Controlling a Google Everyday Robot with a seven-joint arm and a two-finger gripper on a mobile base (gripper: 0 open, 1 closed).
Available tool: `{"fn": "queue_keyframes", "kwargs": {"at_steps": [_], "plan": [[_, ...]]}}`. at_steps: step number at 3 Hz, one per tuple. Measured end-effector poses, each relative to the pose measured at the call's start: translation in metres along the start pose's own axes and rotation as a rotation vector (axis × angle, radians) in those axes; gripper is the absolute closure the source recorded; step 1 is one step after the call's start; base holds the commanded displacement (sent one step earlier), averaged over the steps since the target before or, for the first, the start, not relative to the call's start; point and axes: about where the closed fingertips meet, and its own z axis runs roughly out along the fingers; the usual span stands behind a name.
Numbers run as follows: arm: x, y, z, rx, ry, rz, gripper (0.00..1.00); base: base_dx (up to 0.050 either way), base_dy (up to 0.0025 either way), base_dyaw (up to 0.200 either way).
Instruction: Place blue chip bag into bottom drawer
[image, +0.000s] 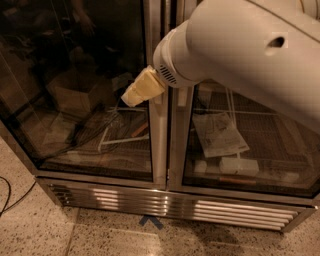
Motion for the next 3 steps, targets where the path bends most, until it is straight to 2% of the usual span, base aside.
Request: {"fn": "queue_keyframes", "kwargs": {"at_steps": [1, 2, 3], "plan": [[0.0013, -0.0099, -0.0229, -0.046, -0.02, -0.004, 0.0, 0.0, 0.0, 0.0], [-0.0004, -0.0055, -0.0267, -0.091, -0.043, -0.008, 0.0, 0.0, 0.0, 0.0], [-0.0004, -0.0055, -0.0267, -0.091, -0.043, -0.008, 0.0, 0.0, 0.0, 0.0]]}}
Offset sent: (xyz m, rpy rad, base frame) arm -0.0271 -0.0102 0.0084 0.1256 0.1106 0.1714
